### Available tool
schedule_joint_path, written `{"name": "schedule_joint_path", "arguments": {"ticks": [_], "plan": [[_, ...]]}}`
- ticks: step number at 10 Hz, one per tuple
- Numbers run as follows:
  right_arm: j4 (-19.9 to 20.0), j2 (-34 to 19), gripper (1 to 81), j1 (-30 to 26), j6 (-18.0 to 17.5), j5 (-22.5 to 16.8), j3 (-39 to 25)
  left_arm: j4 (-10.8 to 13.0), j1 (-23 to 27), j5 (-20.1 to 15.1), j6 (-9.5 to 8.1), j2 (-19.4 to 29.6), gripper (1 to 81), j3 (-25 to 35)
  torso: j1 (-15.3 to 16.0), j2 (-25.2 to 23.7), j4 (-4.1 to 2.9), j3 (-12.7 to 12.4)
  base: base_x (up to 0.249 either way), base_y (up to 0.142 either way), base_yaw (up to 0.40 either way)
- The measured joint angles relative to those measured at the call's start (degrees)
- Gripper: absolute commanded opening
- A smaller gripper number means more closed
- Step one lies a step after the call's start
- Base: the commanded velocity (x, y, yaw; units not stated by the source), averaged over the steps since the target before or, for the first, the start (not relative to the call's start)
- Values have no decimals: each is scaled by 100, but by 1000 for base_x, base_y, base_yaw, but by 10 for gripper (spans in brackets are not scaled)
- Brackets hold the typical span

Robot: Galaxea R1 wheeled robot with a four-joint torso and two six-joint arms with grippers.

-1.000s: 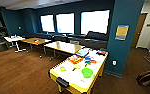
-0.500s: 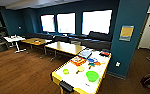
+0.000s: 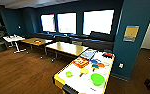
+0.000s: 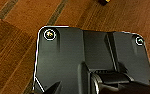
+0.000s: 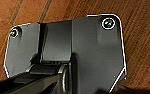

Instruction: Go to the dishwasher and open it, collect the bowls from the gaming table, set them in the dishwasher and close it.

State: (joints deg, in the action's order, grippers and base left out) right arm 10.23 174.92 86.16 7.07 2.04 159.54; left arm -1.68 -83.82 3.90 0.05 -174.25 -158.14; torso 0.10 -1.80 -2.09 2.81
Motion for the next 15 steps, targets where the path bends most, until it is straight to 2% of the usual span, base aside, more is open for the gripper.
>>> {"name": "schedule_joint_path", "arguments": {"ticks": [15], "plan": [[0, 11, 811, 2, 0, -4, -2, 0, 0, 0, -2, -1, 811, -7, 0, 0, 0, 0, 117, 135, 0]]}}
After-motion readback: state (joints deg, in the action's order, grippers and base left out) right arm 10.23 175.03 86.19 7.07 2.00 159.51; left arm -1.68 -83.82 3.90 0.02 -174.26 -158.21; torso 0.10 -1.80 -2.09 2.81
